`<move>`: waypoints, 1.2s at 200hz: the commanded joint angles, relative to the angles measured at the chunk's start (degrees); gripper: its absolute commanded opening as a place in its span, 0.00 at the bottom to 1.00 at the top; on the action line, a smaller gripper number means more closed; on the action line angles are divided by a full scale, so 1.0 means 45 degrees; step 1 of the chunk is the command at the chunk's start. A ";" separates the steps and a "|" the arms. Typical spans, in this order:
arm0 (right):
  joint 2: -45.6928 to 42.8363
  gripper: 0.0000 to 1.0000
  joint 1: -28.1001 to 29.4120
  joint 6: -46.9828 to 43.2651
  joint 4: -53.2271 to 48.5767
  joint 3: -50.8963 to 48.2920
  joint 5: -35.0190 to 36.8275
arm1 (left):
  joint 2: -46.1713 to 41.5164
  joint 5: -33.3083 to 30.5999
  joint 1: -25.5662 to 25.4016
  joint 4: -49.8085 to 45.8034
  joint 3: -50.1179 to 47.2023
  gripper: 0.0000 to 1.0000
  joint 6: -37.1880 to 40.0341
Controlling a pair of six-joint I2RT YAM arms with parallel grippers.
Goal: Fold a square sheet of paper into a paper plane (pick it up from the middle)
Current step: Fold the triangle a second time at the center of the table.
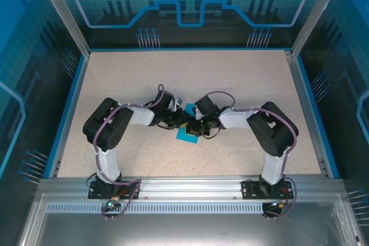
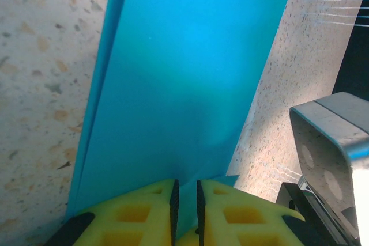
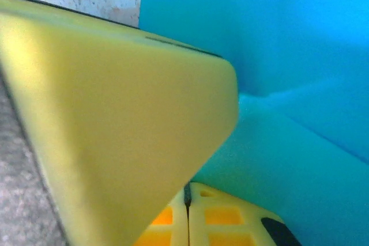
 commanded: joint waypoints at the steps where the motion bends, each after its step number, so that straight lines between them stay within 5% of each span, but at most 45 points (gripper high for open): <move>1: 0.0312 0.06 -0.0014 0.0324 0.0297 -0.0605 0.0122 | 0.0546 -0.0516 0.0022 -0.0339 -0.0296 0.20 0.0092; 184: -0.2476 0.10 -0.0724 -0.1208 -0.1150 -0.3996 -0.1354 | 0.0732 -0.0747 0.0039 -0.0644 -0.0299 0.17 0.0042; 240: -0.3217 0.12 -0.0760 -0.0285 0.0186 -0.2521 -0.1603 | 0.0719 -0.0600 0.0044 -0.0506 -0.0241 0.17 -0.0108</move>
